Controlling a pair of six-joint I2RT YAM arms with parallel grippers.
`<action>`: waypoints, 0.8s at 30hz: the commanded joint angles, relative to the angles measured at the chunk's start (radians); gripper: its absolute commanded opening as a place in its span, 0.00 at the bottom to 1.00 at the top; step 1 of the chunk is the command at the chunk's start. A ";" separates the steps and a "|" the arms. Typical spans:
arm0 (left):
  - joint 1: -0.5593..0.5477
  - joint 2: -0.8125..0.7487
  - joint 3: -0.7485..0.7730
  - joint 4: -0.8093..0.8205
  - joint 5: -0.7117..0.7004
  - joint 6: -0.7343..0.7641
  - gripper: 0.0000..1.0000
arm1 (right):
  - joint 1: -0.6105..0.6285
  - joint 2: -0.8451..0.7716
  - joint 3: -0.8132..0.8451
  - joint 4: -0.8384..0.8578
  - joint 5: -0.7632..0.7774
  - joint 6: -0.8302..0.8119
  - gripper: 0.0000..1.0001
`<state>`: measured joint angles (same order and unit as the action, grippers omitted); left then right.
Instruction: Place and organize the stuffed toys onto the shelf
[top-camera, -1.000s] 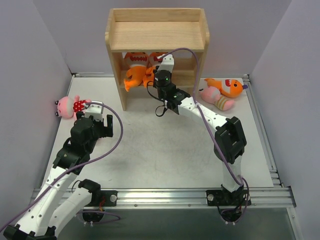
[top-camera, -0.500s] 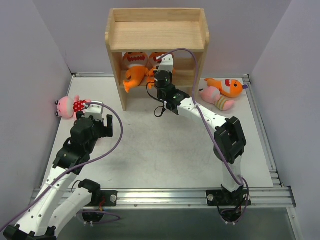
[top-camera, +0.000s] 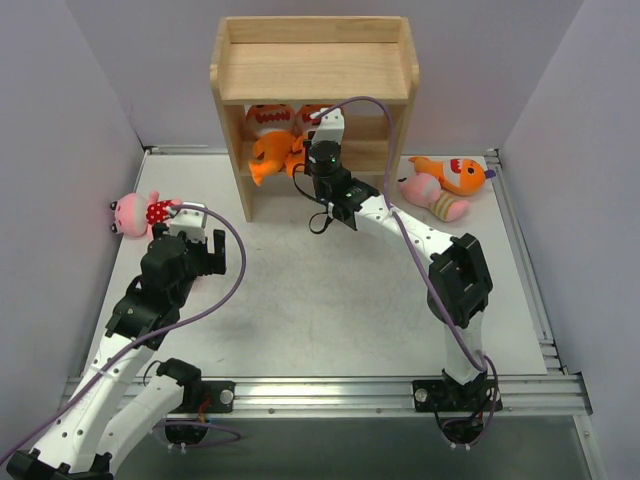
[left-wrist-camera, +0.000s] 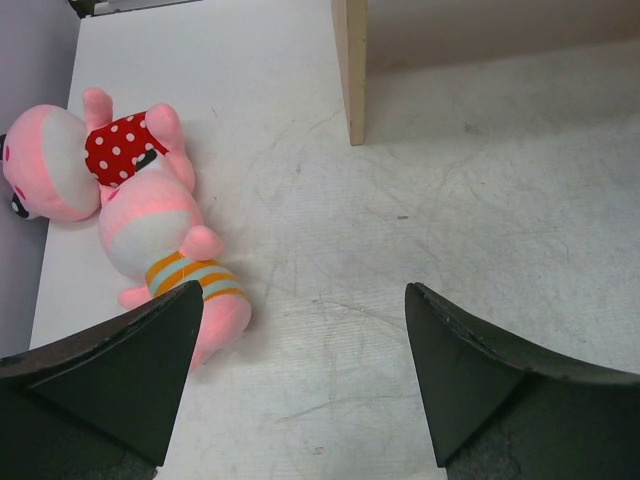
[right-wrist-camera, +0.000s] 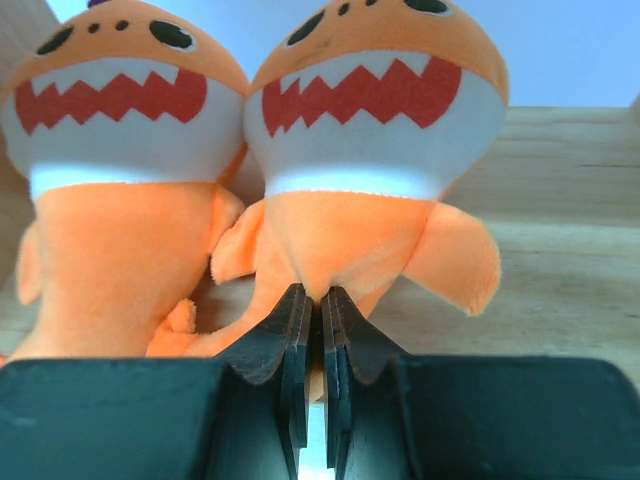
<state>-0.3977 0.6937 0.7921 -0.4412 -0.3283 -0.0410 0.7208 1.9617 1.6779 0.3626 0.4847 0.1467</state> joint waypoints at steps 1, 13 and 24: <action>-0.003 -0.013 0.001 0.044 0.003 0.007 0.91 | -0.011 0.008 0.043 0.082 -0.049 0.040 0.00; -0.001 -0.014 0.001 0.044 0.005 0.007 0.91 | -0.044 -0.020 0.000 0.049 -0.089 -0.004 0.02; -0.001 0.023 0.009 0.071 0.044 -0.036 0.91 | -0.044 -0.029 -0.023 0.044 -0.086 0.008 0.26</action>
<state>-0.3977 0.7044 0.7921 -0.4362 -0.3210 -0.0490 0.6773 1.9617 1.6623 0.3840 0.4000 0.1551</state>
